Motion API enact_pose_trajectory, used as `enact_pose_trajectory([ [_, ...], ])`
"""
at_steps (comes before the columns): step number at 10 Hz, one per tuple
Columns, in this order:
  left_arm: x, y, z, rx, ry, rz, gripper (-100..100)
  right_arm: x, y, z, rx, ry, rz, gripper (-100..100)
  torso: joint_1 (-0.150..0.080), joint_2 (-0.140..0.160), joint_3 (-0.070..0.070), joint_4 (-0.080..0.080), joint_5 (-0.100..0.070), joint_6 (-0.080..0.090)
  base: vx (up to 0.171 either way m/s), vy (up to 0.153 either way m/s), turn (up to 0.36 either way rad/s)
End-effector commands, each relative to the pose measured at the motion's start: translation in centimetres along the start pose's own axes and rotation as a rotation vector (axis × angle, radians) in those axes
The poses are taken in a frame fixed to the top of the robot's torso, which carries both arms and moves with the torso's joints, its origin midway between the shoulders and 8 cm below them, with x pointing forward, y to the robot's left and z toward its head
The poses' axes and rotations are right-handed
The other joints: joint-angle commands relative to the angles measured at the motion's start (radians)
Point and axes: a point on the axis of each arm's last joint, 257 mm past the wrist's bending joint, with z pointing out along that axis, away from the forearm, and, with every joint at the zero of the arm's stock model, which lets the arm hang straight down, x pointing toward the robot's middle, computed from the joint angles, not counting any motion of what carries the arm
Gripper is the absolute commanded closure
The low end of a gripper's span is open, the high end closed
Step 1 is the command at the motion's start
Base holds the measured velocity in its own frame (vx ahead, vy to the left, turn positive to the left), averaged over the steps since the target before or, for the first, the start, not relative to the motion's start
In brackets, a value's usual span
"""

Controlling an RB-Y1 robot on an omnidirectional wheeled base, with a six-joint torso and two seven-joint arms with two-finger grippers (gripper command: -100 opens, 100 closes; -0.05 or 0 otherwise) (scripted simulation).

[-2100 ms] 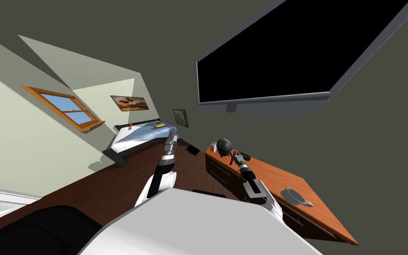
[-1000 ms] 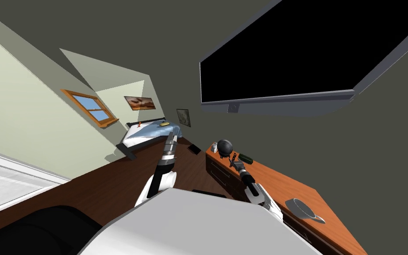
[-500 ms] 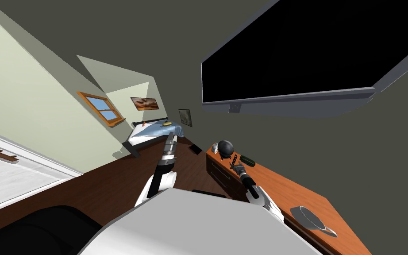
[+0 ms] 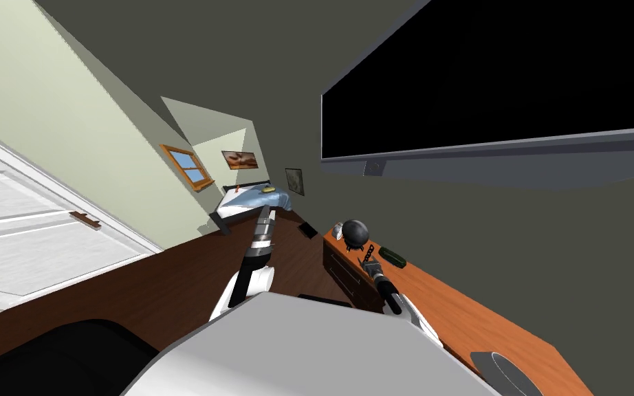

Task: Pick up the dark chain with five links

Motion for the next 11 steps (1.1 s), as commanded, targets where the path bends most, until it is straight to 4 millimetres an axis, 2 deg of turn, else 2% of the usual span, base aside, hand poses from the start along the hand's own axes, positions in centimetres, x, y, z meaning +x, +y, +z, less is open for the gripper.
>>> enact_pose_trajectory([
  [1,0.0,0.0,0.0,0.0,0.0,0.0,0,1.2,-0.7,-0.1,0.018,0.046,-0.002,-100,0.0,0.0,0.0,0.0,0.0,0.0,-0.031,-0.064,0.334],
  [3,0.0,0.0,0.0,0.0,0.0,0.0,0,1.2,-0.7,-0.1,0.019,0.045,0.04,-100,0.005,-0.001,0.0,0.0,0.001,0.001,-0.007,-0.004,0.003],
  [4,0.0,0.0,0.0,0.0,0.0,0.0,0,3.1,-0.8,-1.3,0.051,0.095,0.056,-100,0.007,-0.002,-0.001,0.0,0.002,0.001,-0.022,-0.068,0.371],
  [6,0.0,0.0,0.0,0.0,0.0,0.0,0,4.3,-1.5,-1.5,0.079,0.142,0.053,-100,0.001,0.001,0.001,0.0,0.0,0.0,-0.045,-0.09,0.396],
  [8,0.0,0.0,0.0,0.0,0.0,0.0,0,4.3,-1.5,-1.5,0.082,0.14,0.098,-100,0.005,-0.002,-0.001,0.0,0.001,0.001,0.004,-0.012,-0.016],
  [9,0.0,0.0,0.0,0.0,0.0,0.0,0,6.1,-1.8,-3.0,0.125,0.185,0.11,-100,0.007,-0.003,-0.002,-0.001,0.001,0.001,-0.045,-0.074,0.328],
  [11,0.0,0.0,0.0,0.0,0.0,0.0,0,7.1,-2.7,-3.3,0.161,0.223,0.108,-100,0.001,0.001,0.001,0.0,0.0,0.0,-0.051,-0.085,0.383],
])
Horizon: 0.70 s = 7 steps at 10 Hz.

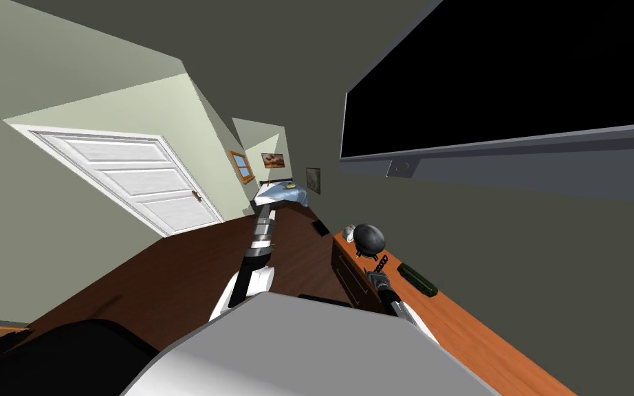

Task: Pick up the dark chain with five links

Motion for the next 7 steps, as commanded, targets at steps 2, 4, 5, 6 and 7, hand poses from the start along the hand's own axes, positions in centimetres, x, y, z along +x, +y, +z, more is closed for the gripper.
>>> enact_pose_trajectory([
  [2,0.0,0.0,0.0,0.0,0.0,0.0,0,0.3,-0.5,-0.2,0.015,0.012,0.045,-100,0.003,-0.002,-0.001,-0.001,0.001,0.001,0.006,-0.004,0.017],
  [4,0.0,0.0,0.0,0.0,0.0,0.0,0,2.5,-2.0,-1.4,0.089,0.063,0.065,-100,0.001,-0.001,-0.001,0.0,0.0,0.0,-0.054,-0.081,0.373],
  [5,0.0,0.0,0.0,0.0,0.0,0.0,0,2.8,-2.5,-1.5,0.111,0.074,0.073,-100,-0.002,0.001,0.001,0.0,0.0,0.0,-0.05,-0.058,0.342],
  [6,0.0,0.0,0.0,0.0,0.0,0.0,0,2.8,-2.5,-1.5,0.112,0.072,0.095,-100,0.0,0.0,0.0,0.0,0.0,0.0,-0.009,-0.022,0.093],
  [7,0.0,0.0,0.0,0.0,0.0,0.0,0,4.4,-3.6,-2.9,0.169,0.102,0.11,-100,0.002,-0.002,-0.001,0.0,0.0,0.001,0.003,-0.02,0.212],
])
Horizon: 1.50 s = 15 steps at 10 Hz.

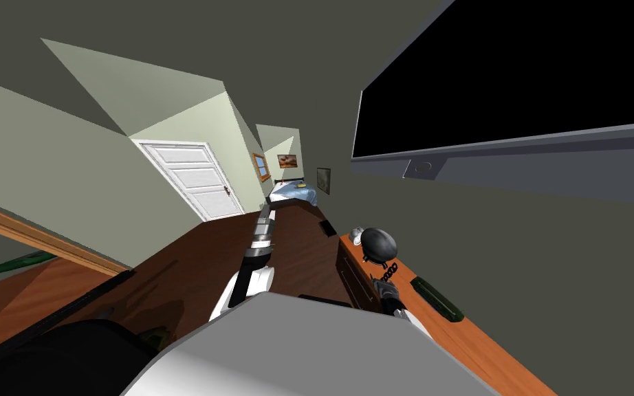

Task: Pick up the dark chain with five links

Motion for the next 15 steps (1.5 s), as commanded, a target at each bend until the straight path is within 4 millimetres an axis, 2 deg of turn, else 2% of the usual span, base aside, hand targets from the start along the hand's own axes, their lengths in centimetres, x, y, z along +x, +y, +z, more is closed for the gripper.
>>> enact_pose_trajectory([
  [1,0.0,0.0,0.0,0.0,0.0,0.0,0,1.1,-1.3,-0.6,0.06,0.024,0.029,-100,0.0,0.0,0.0,0.0,0.0,0.0,0.029,-0.009,0.244],
  [2,0.0,0.0,0.0,0.0,0.0,0.0,0,1.3,-1.9,-0.6,0.083,0.029,0.036,-100,0.001,-0.002,-0.001,0.0,0.0,0.0,0.023,0.027,0.202],
  [9,0.0,0.0,0.0,0.0,0.0,0.0,0,1.2,-1.9,-0.6,0.085,0.024,0.06,-100,0.001,0.0,0.0,0.0,0.0,0.0,0.001,0.003,0.012],
  [11,0.0,0.0,0.0,0.0,0.0,0.0,0,1.4,-1.2,-0.1,0.024,0.027,0.011,-100,0.003,-0.003,-0.002,-0.001,0.001,0.001,0.103,0.054,-0.36],
  [15,0.0,0.0,0.0,0.0,0.0,0.0,0,1.4,-0.2,0.3,-0.047,0.018,-0.039,-100,0.002,-0.007,-0.004,-0.001,0.0,0.0,0.09,0.036,-0.193],
])
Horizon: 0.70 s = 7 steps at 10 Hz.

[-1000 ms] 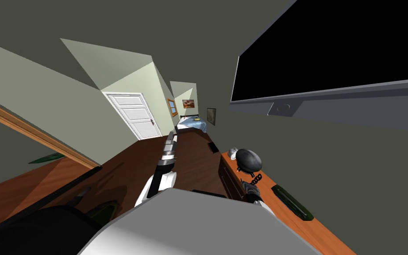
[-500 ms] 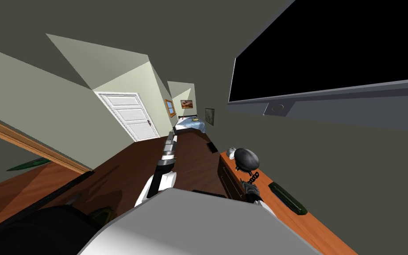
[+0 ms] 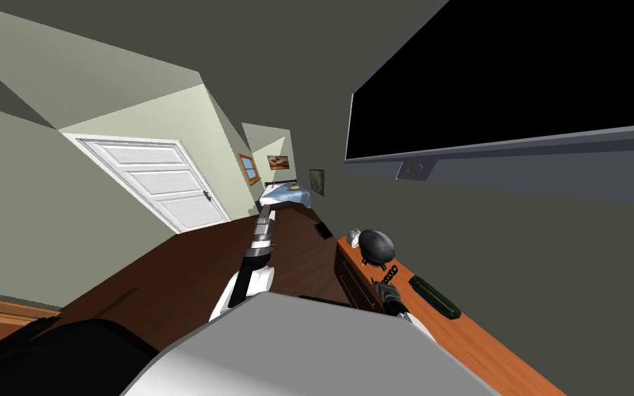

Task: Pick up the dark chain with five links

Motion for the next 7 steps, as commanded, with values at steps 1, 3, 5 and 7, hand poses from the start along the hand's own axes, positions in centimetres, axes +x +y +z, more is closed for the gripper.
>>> enact_pose_trajectory([
  [1,0.0,0.0,0.0,0.0,0.0,0.0,0,0.0,0.5,0.3,-0.044,-0.006,-0.038,-100,0.0,0.0,0.0,0.0,0.0,0.0,0.13,0.056,-0.415],
  [3,0.0,0.0,0.0,0.0,0.0,0.0,0,-0.3,1.2,0.4,-0.089,-0.02,-0.063,-100,0.002,-0.003,-0.002,-0.001,0.0,-0.001,0.11,0.069,-0.159],
  [5,0.0,0.0,0.0,0.0,0.0,0.0,0,-0.3,1.5,0.7,-0.135,-0.031,-0.106,-100,0.002,-0.003,-0.002,-0.001,0.001,0.0,0.126,0.102,-0.394],
  [7,0.0,0.0,0.0,0.0,0.0,0.0,0,-0.5,1.9,0.7,-0.169,-0.046,-0.132,-100,0.003,-0.002,-0.001,0.0,0.001,-0.001,0.085,0.079,-0.274],
])
